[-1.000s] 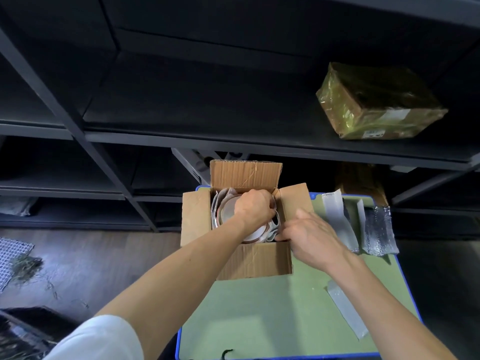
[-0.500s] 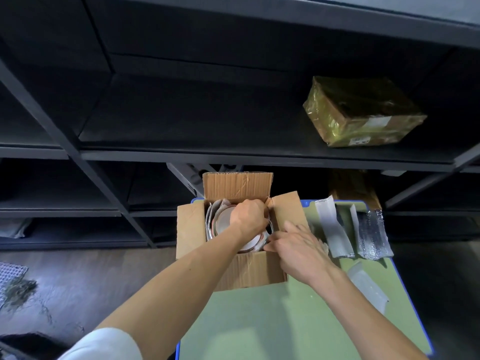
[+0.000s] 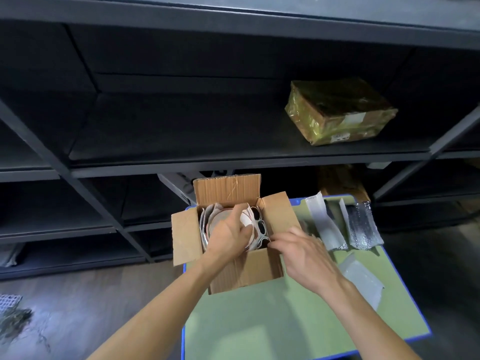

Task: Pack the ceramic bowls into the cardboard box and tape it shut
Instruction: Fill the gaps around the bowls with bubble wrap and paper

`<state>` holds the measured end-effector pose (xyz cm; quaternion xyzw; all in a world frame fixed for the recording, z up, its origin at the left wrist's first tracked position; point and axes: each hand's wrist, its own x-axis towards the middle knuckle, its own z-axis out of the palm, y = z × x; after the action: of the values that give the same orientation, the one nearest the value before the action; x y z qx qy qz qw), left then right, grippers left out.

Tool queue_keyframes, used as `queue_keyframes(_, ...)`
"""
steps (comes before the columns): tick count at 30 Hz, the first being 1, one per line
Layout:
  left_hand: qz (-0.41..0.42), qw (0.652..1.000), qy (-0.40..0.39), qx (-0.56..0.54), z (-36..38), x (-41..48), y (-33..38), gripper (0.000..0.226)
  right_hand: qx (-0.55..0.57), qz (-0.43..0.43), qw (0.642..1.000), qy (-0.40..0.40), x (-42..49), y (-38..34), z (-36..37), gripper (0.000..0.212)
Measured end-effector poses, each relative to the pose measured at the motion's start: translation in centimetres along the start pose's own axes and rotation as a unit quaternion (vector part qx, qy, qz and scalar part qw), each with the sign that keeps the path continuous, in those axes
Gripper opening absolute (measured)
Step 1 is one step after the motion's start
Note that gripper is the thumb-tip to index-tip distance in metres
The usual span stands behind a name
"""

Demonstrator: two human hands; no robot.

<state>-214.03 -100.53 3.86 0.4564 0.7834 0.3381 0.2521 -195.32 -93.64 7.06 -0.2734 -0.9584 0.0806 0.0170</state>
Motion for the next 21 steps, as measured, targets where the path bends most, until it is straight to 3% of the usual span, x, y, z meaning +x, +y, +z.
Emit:
queue_keyframes(3,-0.044,0.999,-0.004,-0.016,0.4,-2.4,0.1,0.030,0.033,0.011,0.999,0.029,-0.3,-0.1,0.8,0.044)
queue_keyframes(9,0.018,0.996,0.003,0.085,2.0,-4.1,0.2,0.024,0.075,0.046,0.994,0.061,-0.8,-0.7,1.9,0.038)
queue_keyframes(16,0.059,0.995,0.044,0.074,1.9,-5.8,1.0,0.026,0.122,0.019,0.990,0.075,-2.0,1.3,1.8,0.032)
queue_keyframes(21,0.094,0.987,0.093,0.092,3.7,-7.0,2.3,0.014,0.138,0.015,0.987,0.076,-3.3,4.0,2.5,0.031)
